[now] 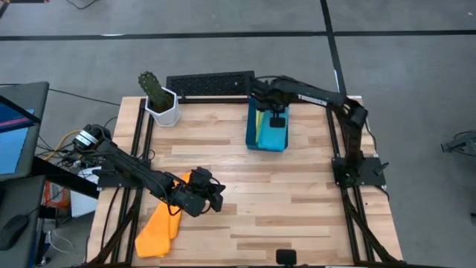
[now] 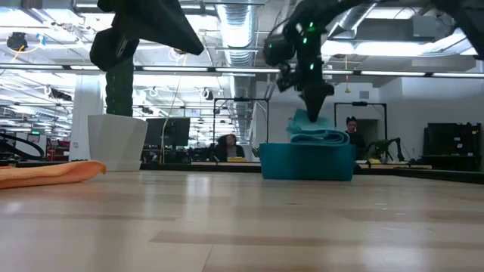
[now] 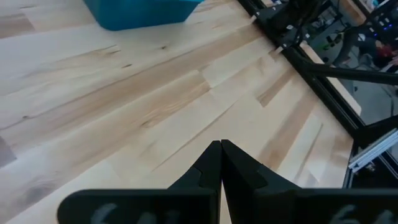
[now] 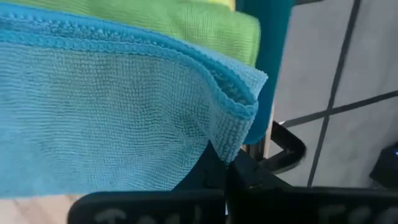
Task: Fold microfiber towels
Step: Put the blue towel into the blue bin
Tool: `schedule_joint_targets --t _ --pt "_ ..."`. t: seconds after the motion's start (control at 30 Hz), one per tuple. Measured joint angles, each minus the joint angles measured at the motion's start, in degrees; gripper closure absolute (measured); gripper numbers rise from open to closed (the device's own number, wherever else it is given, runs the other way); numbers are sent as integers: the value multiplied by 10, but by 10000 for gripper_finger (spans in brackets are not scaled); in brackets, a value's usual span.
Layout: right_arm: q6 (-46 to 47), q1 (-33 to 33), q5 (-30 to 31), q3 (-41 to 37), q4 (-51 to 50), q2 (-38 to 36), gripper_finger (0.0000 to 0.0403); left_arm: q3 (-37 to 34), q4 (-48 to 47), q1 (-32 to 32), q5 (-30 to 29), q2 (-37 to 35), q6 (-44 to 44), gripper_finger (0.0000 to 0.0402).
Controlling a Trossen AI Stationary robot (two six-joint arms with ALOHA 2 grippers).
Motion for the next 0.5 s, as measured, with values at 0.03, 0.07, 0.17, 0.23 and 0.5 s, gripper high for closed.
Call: schedule_joint_targets --t 0.03,0.07,0.17,0.23,0.5 --pt "-6 -4 2 0 5 7 394 0 -2 0 0 0 -3 401" --pt "-10 -8 11 0 14 13 393 0 -5 0 -1 0 -6 401" --pt "-29 -14 30 0 34 26 388 0 -14 1 -6 0 -14 401" --pt "-44 -16 39 0 48 29 382 0 -20 1 -14 0 -20 401" --pt "-62 -18 20 1 91 20 338 0 -27 1 -45 0 -19 401"
